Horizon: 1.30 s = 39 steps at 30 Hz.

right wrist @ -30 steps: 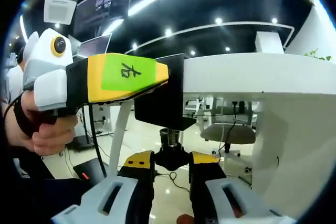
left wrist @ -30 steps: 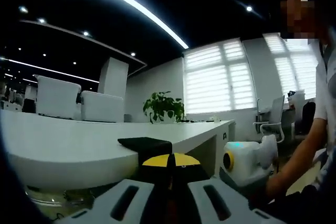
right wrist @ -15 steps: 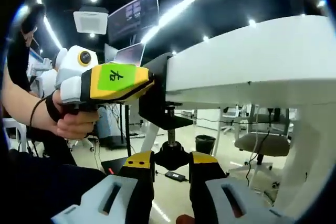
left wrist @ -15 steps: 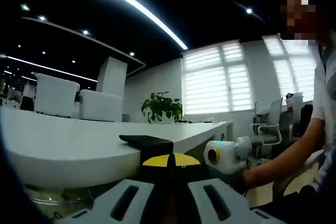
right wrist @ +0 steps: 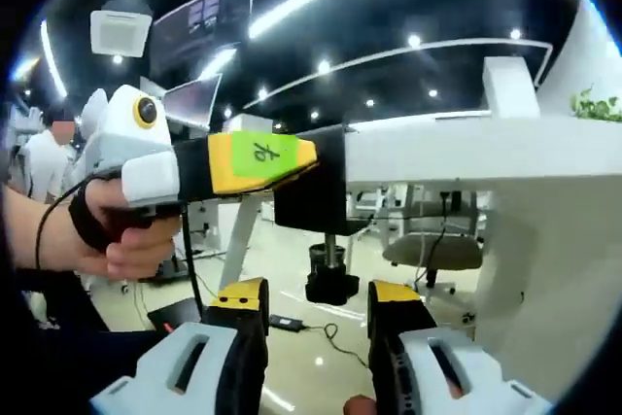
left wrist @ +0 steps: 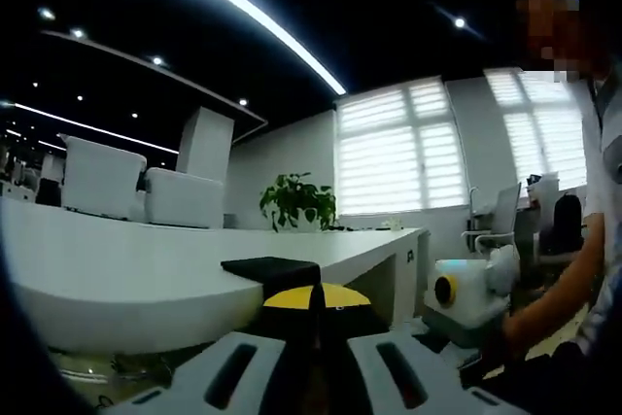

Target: Clamp the fixed fixture on the desktop, loosen the retaining clip, secure it to the edge of the desk, and tighten the retaining clip.

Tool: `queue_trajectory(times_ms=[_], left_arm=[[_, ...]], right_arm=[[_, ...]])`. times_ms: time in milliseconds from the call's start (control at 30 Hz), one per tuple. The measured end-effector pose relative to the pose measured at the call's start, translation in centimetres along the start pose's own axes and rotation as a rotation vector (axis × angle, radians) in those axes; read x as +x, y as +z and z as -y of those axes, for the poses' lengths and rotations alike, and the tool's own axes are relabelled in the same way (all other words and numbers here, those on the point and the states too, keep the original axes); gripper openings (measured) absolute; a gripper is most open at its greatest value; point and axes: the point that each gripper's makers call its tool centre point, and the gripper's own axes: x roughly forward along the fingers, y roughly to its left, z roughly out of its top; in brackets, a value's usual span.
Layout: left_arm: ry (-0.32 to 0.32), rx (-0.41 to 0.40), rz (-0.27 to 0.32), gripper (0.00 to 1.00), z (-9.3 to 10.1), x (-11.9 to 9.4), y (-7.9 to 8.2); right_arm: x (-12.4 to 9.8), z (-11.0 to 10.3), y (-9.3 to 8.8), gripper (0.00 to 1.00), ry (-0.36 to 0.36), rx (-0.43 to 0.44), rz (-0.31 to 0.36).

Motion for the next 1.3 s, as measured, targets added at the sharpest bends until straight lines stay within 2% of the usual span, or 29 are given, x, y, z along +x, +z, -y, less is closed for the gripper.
queue_trajectory(times_ms=[33, 167, 267, 400, 567, 633, 900, 1000, 1100, 1200, 1300], left_arm=[[-0.005, -0.003, 0.001, 0.02, 0.2, 0.0, 0.1], [-0.027, -0.013, -0.001, 0.02, 0.2, 0.0, -0.4], [-0.025, -0.018, -0.005, 0.02, 0.1, -0.2, -0.6], [-0.022, -0.008, -0.011, 0.02, -0.1, -0.5, -0.8], [-0.027, 0.009, -0.021, 0.02, 0.0, -0.5, -0.7], [-0.025, -0.015, -0.012, 0.02, 0.0, -0.3, -0.4], [-0.023, 0.0, -0.037, 0.02, 0.3, 0.3, -0.4], [-0.025, -0.003, -0.044, 0.02, 0.2, 0.3, -0.4], [-0.028, -0.005, -0.045, 0.02, 0.2, 0.3, -0.4], [-0.027, -0.008, -0.042, 0.02, 0.2, 0.3, -0.3], [-0.031, -0.009, -0.038, 0.02, 0.1, 0.3, -0.3]], right_arm=[[-0.2, 0.3, -0.5, 0.43, -0.059, 0.006, -0.002], [-0.3, 0.6, -2.3, 0.4, -0.187, 0.097, 0.038], [0.1, 0.3, -2.9, 0.38, -0.204, 0.05, 0.033], [0.5, 1.1, -1.5, 0.36, -0.238, 0.002, 0.092], [1.4, 1.3, -0.3, 0.26, -0.238, 0.019, 0.141], [1.9, 1.5, -0.4, 0.22, -0.241, 0.014, 0.145], [2.2, 1.2, -0.6, 0.23, -0.222, 0.017, 0.145], [2.5, 0.9, -0.9, 0.24, -0.218, -0.032, 0.121], [2.9, 0.5, -1.0, 0.29, -0.201, -0.028, 0.114], [2.7, 1.1, -1.0, 0.24, -0.213, -0.031, 0.111], [2.7, 0.7, -1.2, 0.24, -0.171, -0.03, 0.107]])
